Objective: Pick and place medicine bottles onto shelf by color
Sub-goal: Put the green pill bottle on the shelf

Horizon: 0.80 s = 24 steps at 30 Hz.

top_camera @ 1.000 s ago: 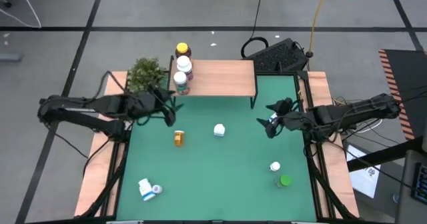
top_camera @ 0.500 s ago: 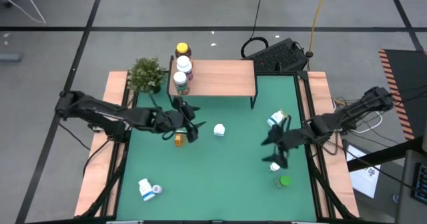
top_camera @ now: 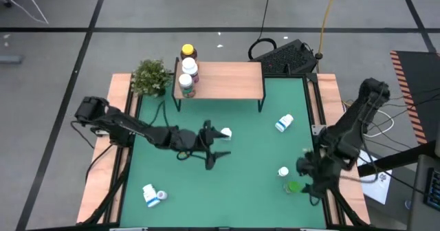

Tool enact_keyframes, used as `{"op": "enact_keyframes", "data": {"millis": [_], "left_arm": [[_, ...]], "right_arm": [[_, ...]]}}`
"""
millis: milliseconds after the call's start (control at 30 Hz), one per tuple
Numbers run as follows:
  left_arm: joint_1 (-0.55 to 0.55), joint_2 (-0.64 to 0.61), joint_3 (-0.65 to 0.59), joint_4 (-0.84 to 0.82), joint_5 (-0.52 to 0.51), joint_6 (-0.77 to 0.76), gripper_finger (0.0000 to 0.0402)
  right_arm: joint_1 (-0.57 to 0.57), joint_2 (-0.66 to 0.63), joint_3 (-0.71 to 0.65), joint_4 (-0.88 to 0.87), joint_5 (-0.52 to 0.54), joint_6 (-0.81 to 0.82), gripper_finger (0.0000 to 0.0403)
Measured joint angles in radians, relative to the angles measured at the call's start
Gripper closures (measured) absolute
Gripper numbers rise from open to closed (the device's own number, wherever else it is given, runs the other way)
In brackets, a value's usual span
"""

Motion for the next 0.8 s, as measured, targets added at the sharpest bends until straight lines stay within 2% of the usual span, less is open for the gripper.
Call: {"op": "enact_keyframes", "data": {"millis": [100,167,300,400,533,633,800], "left_arm": [[-0.068,0.067,0.001,0.182,-0.016,0.040,0.0101],[-0.113,0.117,0.016,0.273,-0.037,0.055,0.0101],[-0.192,0.204,0.097,0.294,-0.135,0.097,0.0101],[-0.234,0.261,0.177,0.257,-0.215,0.155,0.0101],[-0.261,0.321,0.290,0.154,-0.275,0.179,0.0101],[-0.262,0.356,0.363,0.043,-0.284,0.143,0.0101],[-0.257,0.392,0.416,-0.089,-0.291,0.083,0.0101]], "right_arm": [[0.100,0.056,0.000,-0.009,-0.017,0.079,0.0065],[0.157,0.101,0.000,-0.004,0.019,0.108,0.0065],[0.240,0.206,-0.001,0.029,0.112,0.142,0.0065],[0.270,0.277,-0.001,0.037,0.143,0.151,0.0065],[0.291,0.355,-0.001,0.051,0.240,0.146,0.0065],[0.302,0.398,-0.001,0.077,0.331,0.120,0.0065],[0.304,0.447,-0.001,0.100,0.464,0.052,0.0065]]}}
